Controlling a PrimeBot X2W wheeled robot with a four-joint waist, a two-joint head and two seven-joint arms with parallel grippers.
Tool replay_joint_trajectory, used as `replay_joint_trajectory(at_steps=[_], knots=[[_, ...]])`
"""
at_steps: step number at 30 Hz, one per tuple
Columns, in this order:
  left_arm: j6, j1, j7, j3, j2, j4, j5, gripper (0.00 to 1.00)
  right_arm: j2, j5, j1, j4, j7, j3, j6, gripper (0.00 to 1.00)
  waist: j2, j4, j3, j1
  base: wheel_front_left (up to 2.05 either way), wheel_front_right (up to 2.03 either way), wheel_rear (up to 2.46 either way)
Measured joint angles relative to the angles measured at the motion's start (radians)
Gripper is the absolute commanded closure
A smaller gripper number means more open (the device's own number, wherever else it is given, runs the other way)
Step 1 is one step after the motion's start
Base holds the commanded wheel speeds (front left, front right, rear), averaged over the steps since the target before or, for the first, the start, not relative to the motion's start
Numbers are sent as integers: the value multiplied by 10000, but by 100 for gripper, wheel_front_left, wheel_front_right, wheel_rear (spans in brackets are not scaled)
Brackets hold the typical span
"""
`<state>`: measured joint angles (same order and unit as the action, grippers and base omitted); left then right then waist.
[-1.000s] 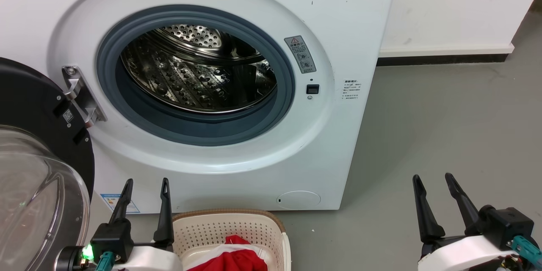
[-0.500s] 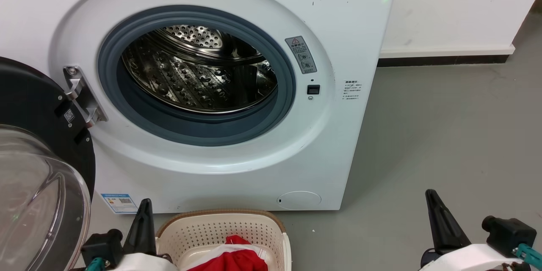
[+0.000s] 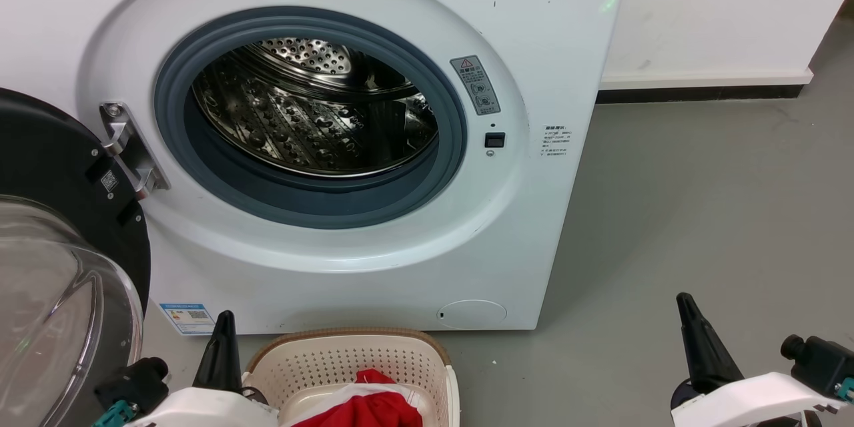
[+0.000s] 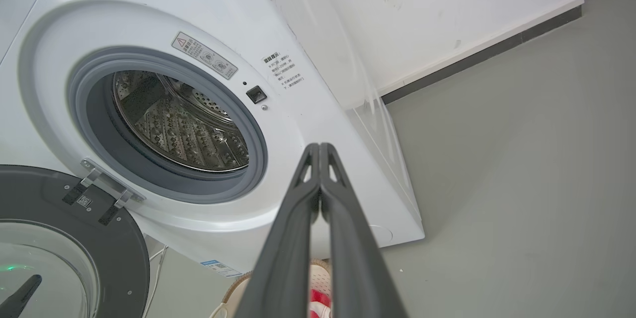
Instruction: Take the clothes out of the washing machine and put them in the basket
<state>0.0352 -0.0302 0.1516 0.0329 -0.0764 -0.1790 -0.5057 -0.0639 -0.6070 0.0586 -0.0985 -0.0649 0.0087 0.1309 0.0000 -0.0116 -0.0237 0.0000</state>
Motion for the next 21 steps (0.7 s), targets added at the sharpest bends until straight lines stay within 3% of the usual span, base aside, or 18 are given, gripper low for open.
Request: replay_joint_trajectory(at_steps=[21], knots=[[265,373,-773,207,111,-182,-3172,100,-90,-3032,-438,-399,349,-163,0,100,0,24,54,0,0,0,0]])
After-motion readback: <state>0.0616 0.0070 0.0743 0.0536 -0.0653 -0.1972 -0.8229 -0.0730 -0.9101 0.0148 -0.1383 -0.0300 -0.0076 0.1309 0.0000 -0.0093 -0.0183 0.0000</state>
